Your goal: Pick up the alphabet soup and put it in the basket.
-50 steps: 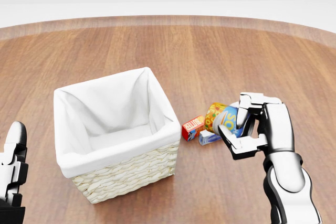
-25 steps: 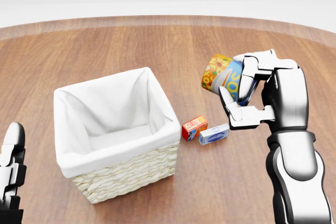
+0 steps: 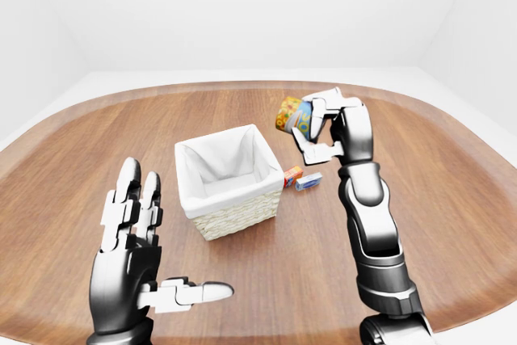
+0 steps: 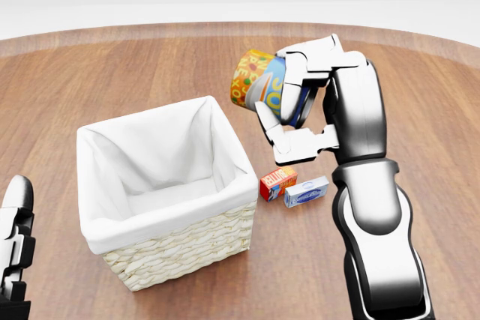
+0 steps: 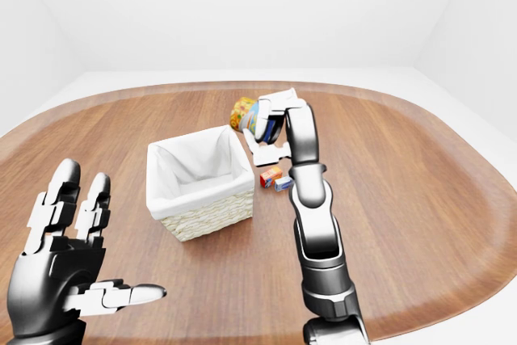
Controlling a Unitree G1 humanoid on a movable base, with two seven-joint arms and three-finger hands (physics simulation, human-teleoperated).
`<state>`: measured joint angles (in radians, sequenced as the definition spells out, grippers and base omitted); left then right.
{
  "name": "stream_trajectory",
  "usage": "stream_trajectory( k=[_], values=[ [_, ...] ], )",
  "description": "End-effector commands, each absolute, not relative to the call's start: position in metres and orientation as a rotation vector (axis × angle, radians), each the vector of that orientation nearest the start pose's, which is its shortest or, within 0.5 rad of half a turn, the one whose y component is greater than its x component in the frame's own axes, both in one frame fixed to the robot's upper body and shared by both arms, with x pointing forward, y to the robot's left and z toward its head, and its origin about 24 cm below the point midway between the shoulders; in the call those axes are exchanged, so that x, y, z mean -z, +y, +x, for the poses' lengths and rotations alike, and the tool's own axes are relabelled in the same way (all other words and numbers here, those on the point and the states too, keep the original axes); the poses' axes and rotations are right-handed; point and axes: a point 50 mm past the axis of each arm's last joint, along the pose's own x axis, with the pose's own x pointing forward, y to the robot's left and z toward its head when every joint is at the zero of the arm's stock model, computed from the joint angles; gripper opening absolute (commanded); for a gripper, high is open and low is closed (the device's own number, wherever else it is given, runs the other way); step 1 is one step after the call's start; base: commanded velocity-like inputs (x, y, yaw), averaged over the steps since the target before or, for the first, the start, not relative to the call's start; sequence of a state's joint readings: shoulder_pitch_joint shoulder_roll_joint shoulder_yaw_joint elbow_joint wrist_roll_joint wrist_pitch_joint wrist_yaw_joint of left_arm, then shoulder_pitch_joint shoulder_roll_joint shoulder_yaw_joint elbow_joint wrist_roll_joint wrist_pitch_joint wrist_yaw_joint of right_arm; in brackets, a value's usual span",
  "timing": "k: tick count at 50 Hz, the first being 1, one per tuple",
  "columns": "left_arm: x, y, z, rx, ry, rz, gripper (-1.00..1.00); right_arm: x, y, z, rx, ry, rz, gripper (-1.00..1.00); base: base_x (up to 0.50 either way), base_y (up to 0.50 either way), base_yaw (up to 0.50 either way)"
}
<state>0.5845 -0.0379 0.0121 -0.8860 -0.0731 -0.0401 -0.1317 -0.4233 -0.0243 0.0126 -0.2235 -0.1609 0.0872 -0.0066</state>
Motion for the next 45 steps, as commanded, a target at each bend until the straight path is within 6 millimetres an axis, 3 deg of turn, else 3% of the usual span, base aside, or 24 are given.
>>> stream_trajectory(
  k=[1,24,35,45],
  values=[
    [-0.143,0.169,0.132,-0.033,-0.373,0.002,1.0,-0.205,-0.093,0.3,-0.104,-0.579,-0.165,-1.0,0.0,0.0,0.0],
    [-0.146,0.17,0.128,-0.034,-0.381,0.0,1.0,-0.188,-0.057,0.31,-0.169,-0.489,-0.197,-1.0,0.0,0.0,0.0],
    [-0.149,0.175,0.127,-0.044,-0.386,-0.008,1.0,-0.161,-0.034,0.316,-0.203,-0.378,-0.231,-1.0,0.0,0.0,0.0],
    [-0.15,0.176,0.126,-0.045,-0.389,-0.012,1.0,-0.154,-0.027,0.323,-0.207,-0.339,-0.26,-1.0,0.0,0.0,0.0]
  ],
)
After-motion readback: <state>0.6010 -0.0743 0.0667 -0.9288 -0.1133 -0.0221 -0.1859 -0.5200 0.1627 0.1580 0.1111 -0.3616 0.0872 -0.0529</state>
